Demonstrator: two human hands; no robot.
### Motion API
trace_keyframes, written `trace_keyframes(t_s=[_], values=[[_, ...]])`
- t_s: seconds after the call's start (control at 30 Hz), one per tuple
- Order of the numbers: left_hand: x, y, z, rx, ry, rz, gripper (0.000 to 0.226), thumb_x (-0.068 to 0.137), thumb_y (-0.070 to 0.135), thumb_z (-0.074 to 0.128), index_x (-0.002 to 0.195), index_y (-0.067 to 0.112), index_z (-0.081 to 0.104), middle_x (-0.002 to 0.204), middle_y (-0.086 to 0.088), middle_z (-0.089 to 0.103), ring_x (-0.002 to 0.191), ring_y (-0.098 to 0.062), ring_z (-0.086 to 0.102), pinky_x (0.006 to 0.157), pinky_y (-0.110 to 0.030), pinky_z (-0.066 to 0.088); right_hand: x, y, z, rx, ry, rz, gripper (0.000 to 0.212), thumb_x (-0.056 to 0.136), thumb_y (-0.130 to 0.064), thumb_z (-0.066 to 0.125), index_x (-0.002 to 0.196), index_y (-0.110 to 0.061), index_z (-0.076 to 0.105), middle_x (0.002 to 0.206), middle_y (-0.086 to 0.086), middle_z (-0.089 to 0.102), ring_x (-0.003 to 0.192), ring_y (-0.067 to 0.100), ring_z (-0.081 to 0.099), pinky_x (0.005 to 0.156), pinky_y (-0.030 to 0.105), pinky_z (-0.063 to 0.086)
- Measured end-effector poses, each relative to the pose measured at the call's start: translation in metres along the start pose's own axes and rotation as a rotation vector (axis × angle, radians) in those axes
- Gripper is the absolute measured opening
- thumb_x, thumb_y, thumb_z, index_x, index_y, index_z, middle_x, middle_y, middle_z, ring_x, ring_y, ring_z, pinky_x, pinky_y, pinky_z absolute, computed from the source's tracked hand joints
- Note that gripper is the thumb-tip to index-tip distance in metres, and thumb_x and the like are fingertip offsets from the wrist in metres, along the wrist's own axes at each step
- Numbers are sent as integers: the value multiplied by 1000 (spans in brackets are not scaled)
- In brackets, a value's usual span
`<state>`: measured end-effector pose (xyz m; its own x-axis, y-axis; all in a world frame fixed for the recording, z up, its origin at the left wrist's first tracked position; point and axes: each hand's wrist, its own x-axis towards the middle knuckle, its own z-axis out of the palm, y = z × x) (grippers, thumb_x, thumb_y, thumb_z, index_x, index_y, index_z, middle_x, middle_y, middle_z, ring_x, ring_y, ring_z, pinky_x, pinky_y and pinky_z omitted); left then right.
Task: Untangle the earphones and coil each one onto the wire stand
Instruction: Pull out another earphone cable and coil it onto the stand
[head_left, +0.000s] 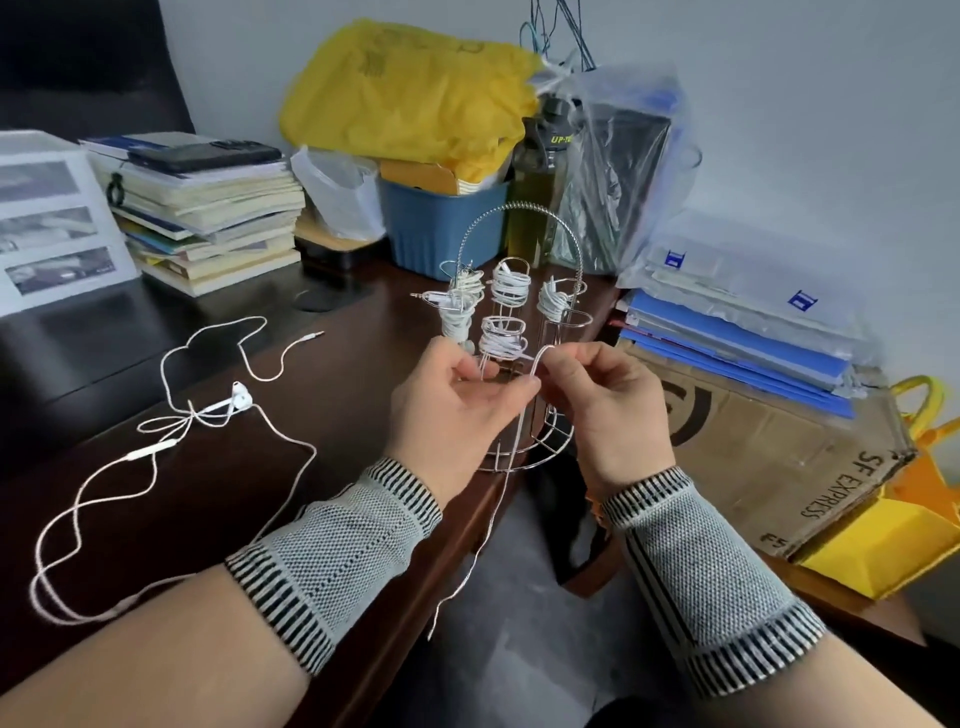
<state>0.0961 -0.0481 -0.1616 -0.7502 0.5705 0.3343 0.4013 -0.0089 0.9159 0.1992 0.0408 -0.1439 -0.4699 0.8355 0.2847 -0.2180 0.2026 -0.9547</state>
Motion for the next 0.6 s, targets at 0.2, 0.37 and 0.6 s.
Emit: trace_keyframes(t_s=[0.2,0.37,0.6], values=[[-5,1,6,174,-25,102,19,68,32,84,77,26,68,83,14,63,73,8,63,70,-6,47,0,-7,6,198,35,115,23,86,-5,67,65,-15,66,62,4,64,58,18,57,58,28,49],[-7,2,7,234,-40,161,5,77,27,76,74,23,74,81,19,58,77,-1,62,84,-26,52,1,-16,7,341,64,185,34,82,2,67,53,-15,65,67,13,62,55,21,57,56,31,50],[-10,14,2,212,-130,89,24,66,50,76,71,30,63,85,12,59,68,-1,61,73,-29,54,1,-8,10,479,83,229,23,84,4,63,63,-7,60,63,9,57,60,19,51,66,35,45]])
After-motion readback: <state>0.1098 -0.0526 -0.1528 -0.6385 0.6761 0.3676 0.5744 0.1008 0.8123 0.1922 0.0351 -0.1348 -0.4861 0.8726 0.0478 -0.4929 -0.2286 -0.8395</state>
